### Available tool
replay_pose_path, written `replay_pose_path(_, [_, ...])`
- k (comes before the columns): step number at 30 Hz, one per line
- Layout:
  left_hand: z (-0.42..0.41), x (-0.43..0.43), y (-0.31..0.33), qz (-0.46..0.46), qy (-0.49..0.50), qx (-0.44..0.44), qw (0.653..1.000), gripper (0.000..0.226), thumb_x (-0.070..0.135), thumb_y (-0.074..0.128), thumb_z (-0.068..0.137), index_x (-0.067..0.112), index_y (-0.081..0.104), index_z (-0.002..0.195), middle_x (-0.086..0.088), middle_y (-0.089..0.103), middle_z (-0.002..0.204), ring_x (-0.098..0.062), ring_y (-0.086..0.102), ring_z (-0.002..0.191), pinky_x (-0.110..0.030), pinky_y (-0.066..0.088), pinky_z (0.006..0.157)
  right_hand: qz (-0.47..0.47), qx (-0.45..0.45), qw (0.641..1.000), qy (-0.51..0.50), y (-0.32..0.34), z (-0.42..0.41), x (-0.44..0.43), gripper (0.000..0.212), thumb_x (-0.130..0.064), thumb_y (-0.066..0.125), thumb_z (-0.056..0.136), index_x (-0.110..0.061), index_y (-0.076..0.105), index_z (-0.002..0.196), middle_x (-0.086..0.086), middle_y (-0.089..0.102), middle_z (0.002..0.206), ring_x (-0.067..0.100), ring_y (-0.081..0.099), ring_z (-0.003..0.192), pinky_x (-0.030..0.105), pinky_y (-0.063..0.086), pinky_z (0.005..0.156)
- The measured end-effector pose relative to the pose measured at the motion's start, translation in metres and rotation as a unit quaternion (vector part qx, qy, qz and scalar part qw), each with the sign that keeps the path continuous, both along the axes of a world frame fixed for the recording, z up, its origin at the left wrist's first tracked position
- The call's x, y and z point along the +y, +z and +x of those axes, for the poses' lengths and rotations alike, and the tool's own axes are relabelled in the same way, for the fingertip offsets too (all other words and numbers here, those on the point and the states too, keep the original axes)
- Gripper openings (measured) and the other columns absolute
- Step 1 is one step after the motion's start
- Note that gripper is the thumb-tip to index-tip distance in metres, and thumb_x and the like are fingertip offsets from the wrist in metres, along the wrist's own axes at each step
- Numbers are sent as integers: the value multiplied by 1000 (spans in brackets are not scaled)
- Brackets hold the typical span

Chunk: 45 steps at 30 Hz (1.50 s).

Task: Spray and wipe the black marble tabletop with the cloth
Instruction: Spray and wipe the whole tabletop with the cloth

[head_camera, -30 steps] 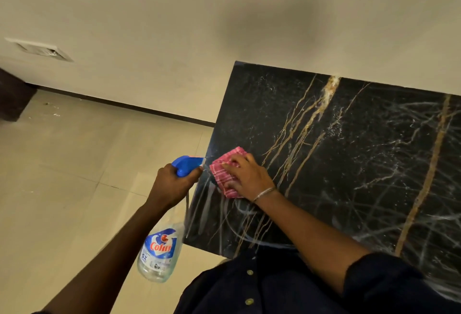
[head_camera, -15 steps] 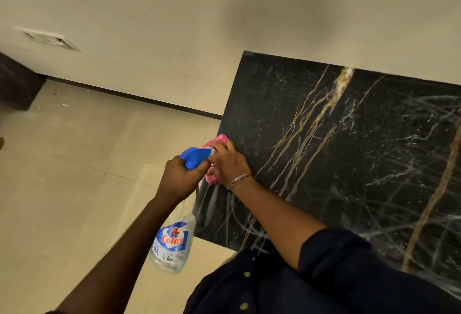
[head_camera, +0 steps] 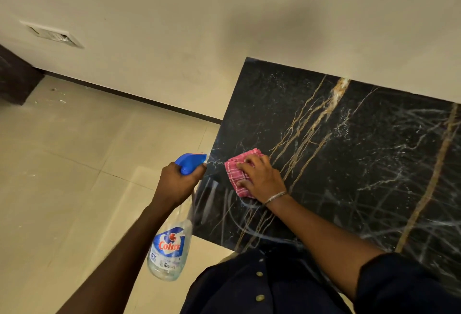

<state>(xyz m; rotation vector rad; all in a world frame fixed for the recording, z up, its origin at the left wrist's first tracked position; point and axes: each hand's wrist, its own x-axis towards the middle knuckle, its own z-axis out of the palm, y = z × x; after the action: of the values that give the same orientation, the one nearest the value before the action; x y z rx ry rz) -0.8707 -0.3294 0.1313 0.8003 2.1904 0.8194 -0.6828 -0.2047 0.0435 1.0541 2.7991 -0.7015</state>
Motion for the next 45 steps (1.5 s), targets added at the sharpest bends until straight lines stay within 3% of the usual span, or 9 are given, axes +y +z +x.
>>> replay_pose_path(5, [8,10,3,25,-3,-1,1000,25,34,63,90,10,62,92,-18,66,78,-24,58,58,-40,53,61,6,-71,996,53,6,-40,-7,63,-41,65,88,-28,36,143,11,32,147,34,29,138,41,46,102])
replay_pose_path(11, [18,20,-5,30,-15,-1,999,24,29,63,91,5,63,94,-19,63,76,-20,57,62,-21,44,59,-16,-49,998,34,12,15,6,53,-40,66,87,-32,47,136,2,38,138,24,37,126,35,51,88])
replay_pose_path(20, [21,8,-10,8,-55,-20,998,26,29,65,91,4,63,99,-21,65,81,-30,62,71,-19,45,61,-1,-16,997,-75,5,65,9,48,-40,70,83,-28,56,126,1,46,124,23,43,116,31,52,76])
replay_pose_path(25, [14,1,-4,5,-57,20,998,26,31,64,90,7,66,100,-17,67,79,-30,64,73,-19,45,61,-2,-37,999,15,7,-13,-12,61,-41,69,85,-33,40,138,5,35,140,29,35,131,35,51,94])
replay_pose_path(28, [10,-5,-5,5,-66,40,997,28,37,63,90,12,67,103,-10,68,78,-23,65,71,-25,49,64,60,-54,992,102,16,-54,-19,69,-41,64,90,-23,29,147,13,32,150,35,28,141,42,30,114])
replay_pose_path(31, [6,-11,-6,-2,-49,47,998,28,40,62,90,15,65,102,-8,68,79,-22,65,73,-33,52,68,90,-50,985,140,23,-71,-18,58,-44,48,98,-17,31,146,15,33,151,33,26,143,41,21,118])
replay_pose_path(37, [8,-11,-7,3,-49,36,998,17,34,63,91,17,62,93,-13,69,80,-26,65,73,-33,52,68,-25,-49,988,143,12,-26,-7,55,-38,66,88,-28,42,136,7,37,140,27,36,131,38,51,94])
replay_pose_path(42, [9,-10,-18,-20,-58,3,998,48,54,58,81,12,65,103,-14,67,83,-26,65,75,-36,54,69,-17,-40,994,97,4,45,7,48,-45,67,84,-29,55,128,0,44,129,21,41,120,33,55,80])
replay_pose_path(45, [12,-9,-19,-27,-61,-2,998,44,49,61,83,11,65,103,-16,67,84,-28,65,75,-33,51,67,-12,-18,998,67,6,30,-2,40,-43,65,87,-28,58,123,2,46,126,23,43,119,30,53,80])
